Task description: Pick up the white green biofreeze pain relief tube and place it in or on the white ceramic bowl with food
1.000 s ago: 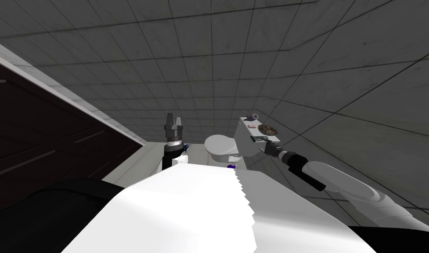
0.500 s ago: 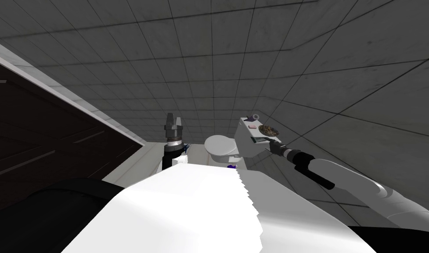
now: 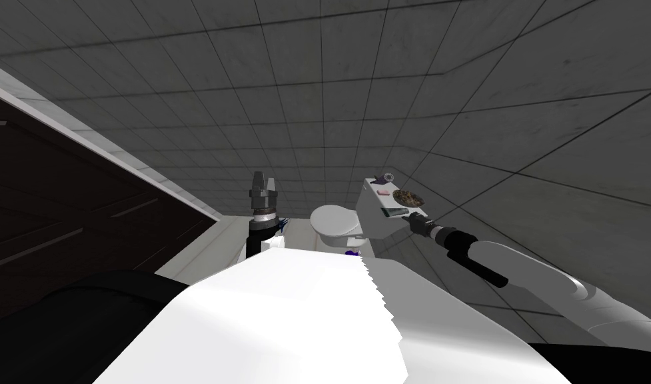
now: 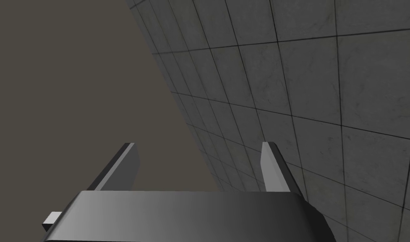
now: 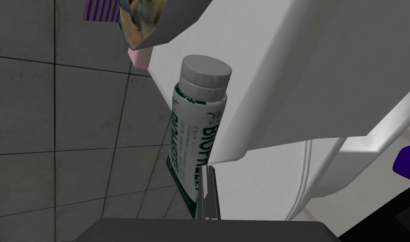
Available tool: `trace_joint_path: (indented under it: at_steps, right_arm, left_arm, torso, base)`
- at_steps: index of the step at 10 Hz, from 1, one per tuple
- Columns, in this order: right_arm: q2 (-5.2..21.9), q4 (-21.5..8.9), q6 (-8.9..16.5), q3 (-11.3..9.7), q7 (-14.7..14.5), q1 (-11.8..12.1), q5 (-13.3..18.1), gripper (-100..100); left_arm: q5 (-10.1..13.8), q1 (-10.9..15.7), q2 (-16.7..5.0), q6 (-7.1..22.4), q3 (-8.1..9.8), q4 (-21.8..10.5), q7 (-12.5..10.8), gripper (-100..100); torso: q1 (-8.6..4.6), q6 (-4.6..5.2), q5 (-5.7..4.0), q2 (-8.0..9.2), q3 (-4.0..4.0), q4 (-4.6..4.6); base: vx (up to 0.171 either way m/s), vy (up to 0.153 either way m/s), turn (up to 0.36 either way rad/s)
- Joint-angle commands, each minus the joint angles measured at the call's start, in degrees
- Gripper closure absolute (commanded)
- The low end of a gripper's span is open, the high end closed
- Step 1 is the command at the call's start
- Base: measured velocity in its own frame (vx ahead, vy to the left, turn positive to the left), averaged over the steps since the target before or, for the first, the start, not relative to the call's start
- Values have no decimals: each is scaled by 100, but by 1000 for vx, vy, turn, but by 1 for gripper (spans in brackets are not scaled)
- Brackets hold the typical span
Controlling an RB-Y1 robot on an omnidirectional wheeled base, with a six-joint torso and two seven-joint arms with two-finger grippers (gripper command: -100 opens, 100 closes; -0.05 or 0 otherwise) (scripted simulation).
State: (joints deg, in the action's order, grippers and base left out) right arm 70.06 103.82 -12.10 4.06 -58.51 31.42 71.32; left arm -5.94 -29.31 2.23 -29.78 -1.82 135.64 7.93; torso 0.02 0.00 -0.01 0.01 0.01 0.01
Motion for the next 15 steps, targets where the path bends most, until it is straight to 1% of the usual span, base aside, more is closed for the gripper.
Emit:
trace_joint_path:
  at_steps: [1,3,4,5,15]
  right_arm:
    - [0,0,0,0,0,0,0,100]
    - [0,0,0,0,0,0,0,100]
    - [0,0,0,0,0,0,0,0]
    - [-189,-20,133,-45,-72,-71,40,-100]
    - [-1192,-146,831,-283,-439,-437,242,-100]
  left_arm:
    - [0,0,0,0,0,0,0,0]
    - [0,0,0,0,0,0,0,0]
    - [0,0,0,0,0,0,0,0]
    - [0,0,0,0,0,0,0,0]
    - [0,0,0,0,0,0,0,0]
  torso:
    - [0,0,0,0,0,0]
    - [0,0,0,0,0,0]
    - [0,0,0,0,0,0]
    - [0,0,0,0,0,0]
    - [2,0,1,8,5,2]
  base:
    - [0,0,0]
    - [0,0,0]
    - [0,0,0]
    - [-14,-1,43]
    - [-24,6,39]
